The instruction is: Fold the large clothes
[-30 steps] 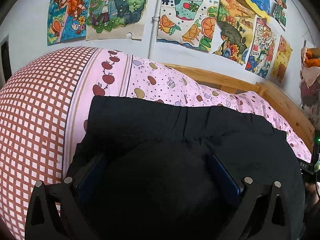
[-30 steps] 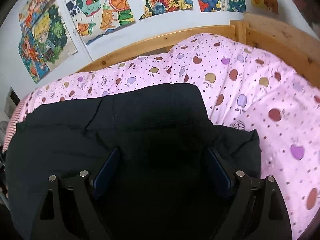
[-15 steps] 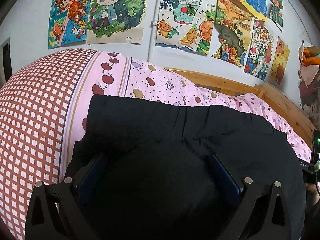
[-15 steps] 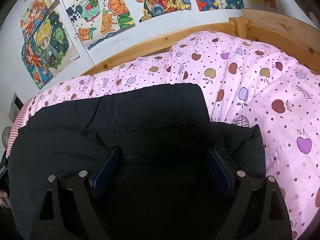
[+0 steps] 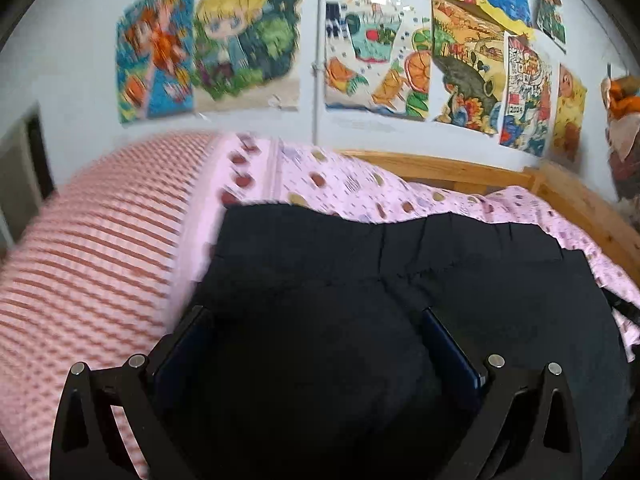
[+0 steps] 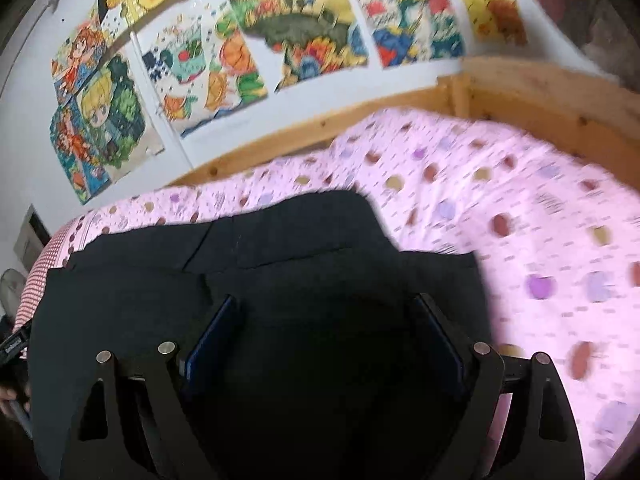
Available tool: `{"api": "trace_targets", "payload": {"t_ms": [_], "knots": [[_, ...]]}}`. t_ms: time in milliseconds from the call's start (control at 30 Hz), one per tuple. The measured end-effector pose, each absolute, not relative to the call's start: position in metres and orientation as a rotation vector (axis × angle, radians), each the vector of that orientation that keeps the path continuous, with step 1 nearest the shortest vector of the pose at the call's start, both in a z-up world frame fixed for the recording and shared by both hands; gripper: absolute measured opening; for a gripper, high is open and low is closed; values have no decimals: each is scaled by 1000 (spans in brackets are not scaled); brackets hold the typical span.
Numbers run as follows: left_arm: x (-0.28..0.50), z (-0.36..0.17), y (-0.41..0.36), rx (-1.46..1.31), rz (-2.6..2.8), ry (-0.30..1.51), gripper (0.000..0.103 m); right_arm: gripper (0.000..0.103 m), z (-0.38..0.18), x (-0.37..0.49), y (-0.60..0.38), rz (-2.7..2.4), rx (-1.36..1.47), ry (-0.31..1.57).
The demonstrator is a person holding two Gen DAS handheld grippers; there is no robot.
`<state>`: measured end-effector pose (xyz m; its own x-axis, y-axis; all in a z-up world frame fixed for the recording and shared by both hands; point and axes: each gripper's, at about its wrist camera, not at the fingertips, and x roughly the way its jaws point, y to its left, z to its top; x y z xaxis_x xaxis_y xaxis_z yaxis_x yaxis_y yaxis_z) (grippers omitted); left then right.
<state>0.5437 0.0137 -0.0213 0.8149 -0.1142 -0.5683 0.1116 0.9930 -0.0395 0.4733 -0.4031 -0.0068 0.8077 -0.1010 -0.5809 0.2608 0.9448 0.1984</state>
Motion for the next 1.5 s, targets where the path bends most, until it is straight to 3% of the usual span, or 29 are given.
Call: {"api": "trace_targets", "payload": {"t_ms": [233,433,833,1100,1300,1500], "knots": [[504,21,49,47,-127,585,103,90,36,439,-406,-245,130,630],[489,-5,110,-5,-148,756,103,91,45,420,-408,-94,56,717],[508,-47,102,-1,-378,930,103,91,-10,422,-444,4,270,887],[549,-70,107,-185,-516,1018,103,91,-44,444,-468,60,423,928],[571,-90,103,-285,-610,1066,103,102,-64,465,-457,215,485,956],[586,-104,81,-294,-649,1191,103,102,-88,474,-437,240,465,1047]]}}
